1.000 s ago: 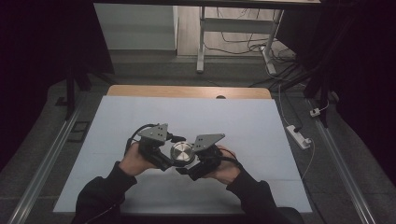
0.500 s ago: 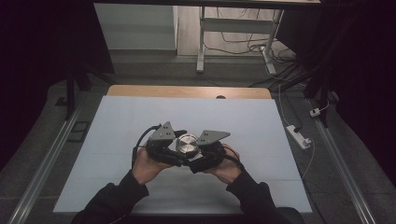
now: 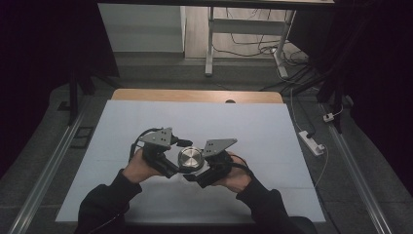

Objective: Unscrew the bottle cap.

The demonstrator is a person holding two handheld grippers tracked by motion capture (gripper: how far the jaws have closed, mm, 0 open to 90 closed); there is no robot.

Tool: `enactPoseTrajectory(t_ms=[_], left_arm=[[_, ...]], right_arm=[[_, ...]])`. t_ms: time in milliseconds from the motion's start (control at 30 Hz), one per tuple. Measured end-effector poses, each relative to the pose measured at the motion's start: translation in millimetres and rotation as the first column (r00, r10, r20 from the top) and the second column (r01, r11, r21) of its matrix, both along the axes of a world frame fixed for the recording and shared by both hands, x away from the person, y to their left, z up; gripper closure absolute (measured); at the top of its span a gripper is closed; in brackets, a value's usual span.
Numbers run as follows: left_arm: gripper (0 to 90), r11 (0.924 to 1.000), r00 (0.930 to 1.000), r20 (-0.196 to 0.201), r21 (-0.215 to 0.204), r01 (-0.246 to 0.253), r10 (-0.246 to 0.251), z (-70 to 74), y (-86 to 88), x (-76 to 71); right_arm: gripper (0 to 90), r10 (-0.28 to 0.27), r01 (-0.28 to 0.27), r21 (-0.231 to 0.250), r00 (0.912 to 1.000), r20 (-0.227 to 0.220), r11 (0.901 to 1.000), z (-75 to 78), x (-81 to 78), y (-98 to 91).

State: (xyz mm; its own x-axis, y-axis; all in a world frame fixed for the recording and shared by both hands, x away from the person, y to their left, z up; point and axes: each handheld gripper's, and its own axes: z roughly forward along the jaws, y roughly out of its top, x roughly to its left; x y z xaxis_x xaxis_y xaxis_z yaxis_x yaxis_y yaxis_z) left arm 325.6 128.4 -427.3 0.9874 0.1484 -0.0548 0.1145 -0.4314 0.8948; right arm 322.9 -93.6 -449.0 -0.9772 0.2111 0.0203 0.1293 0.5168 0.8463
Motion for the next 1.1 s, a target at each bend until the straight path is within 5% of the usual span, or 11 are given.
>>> enactPoseTrajectory(t_ms=[233,333,400,500,600,667,833,900,933,1033,1100], left_arm=[[20.2,0.9995,0.9995,-0.021,-0.022,-0.023,0.023,-4.8,-3.0,1.5],[20.5,0.9959,0.9960,-0.019,-0.023,-0.087,0.087,-4.4,-6.7,-0.7],[20.6,0.9874,0.9877,-0.007,-0.023,-0.157,0.156,-4.3,-11.6,-4.2],[20.6,0.9645,0.9646,0.018,-0.026,-0.263,0.263,-5.0,-20.6,-10.3],[20.4,0.9233,0.9219,0.051,-0.030,-0.383,0.384,-6.3,-30.7,-18.3],[20.1,0.9069,0.9043,0.068,-0.036,-0.420,0.421,-6.7,-35.6,-21.6],[6.6,0.9485,0.9510,0.006,-0.075,-0.308,0.309,3.0,-24.0,-13.4],[6.4,0.9581,0.9612,0.001,-0.081,-0.275,0.276,5.8,-17.0,-11.9],[7.4,0.9723,0.9752,-0.008,-0.076,-0.221,0.221,6.7,-13.7,-10.0],[9.3,0.9920,0.9932,0.009,-0.052,-0.115,0.116,6.2,-7.2,-7.4],[12.5,0.9979,0.9980,0.021,-0.027,-0.059,0.059,3.6,-6.2,-7.0]], right_arm=[[14.6,-0.007,0.007,-0.012,1.0000,-0.002,0.9999,-2.0,0.9,-0.1],[14.6,-0.033,0.033,-0.011,0.9994,0.001,0.9994,-2.0,2.7,-1.4],[14.6,-0.066,0.066,-0.009,0.9978,0.009,0.9978,-2.0,4.7,-3.0],[14.6,-0.110,0.110,-0.004,0.9938,0.016,0.9939,-2.6,7.1,-5.0],[14.6,-0.169,0.168,0.004,0.9856,0.016,0.9857,-3.1,9.3,-6.6],[14.5,-0.191,0.191,0.007,0.9814,0.018,0.9816,-3.2,10.1,-7.7],[14.5,-0.175,0.175,0.027,0.9845,0.013,0.9842,0.3,9.3,-9.3],[14.6,-0.142,0.142,0.030,0.9898,0.013,0.9895,2.6,7.9,-9.3],[14.5,-0.127,0.126,0.030,0.9919,0.009,0.9915,3.1,7.4,-8.9],[14.5,-0.063,0.063,0.012,0.9980,0.010,0.9980,3.9,4.0,-6.1],[14.5,-0.025,0.025,0.005,0.9997,0.004,0.9997,3.3,1.2,-3.5]])
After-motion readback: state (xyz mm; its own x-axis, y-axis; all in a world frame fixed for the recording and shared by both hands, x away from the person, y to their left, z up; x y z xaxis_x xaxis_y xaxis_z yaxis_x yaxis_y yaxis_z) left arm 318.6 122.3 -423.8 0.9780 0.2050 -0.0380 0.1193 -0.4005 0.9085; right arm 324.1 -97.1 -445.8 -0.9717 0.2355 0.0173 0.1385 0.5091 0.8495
